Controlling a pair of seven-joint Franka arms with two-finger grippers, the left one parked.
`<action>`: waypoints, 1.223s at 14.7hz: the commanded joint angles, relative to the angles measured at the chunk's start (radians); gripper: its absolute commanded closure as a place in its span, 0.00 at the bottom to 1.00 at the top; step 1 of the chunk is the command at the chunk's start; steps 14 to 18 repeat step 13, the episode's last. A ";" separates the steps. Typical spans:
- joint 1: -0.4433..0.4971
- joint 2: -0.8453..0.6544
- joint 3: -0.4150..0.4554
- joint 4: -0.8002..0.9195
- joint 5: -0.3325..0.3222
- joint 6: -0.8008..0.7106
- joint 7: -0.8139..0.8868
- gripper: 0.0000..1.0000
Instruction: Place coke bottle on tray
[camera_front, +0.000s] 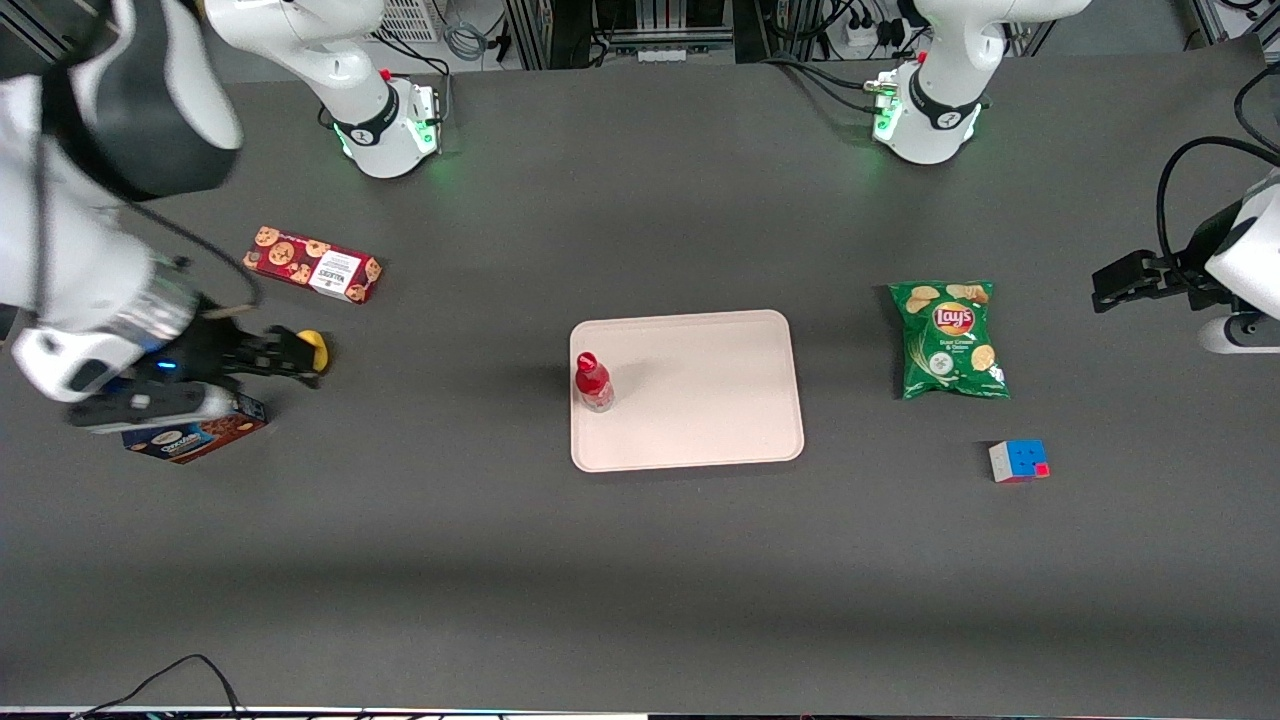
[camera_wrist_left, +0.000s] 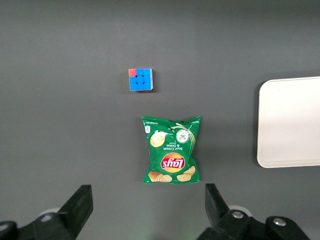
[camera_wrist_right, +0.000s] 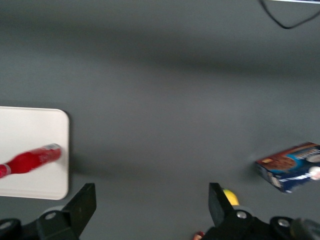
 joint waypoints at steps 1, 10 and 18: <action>0.015 -0.094 -0.118 -0.135 0.022 0.020 -0.115 0.00; 0.012 -0.148 -0.194 -0.155 -0.015 0.002 -0.128 0.00; 0.012 -0.141 -0.194 -0.144 -0.018 0.002 -0.125 0.00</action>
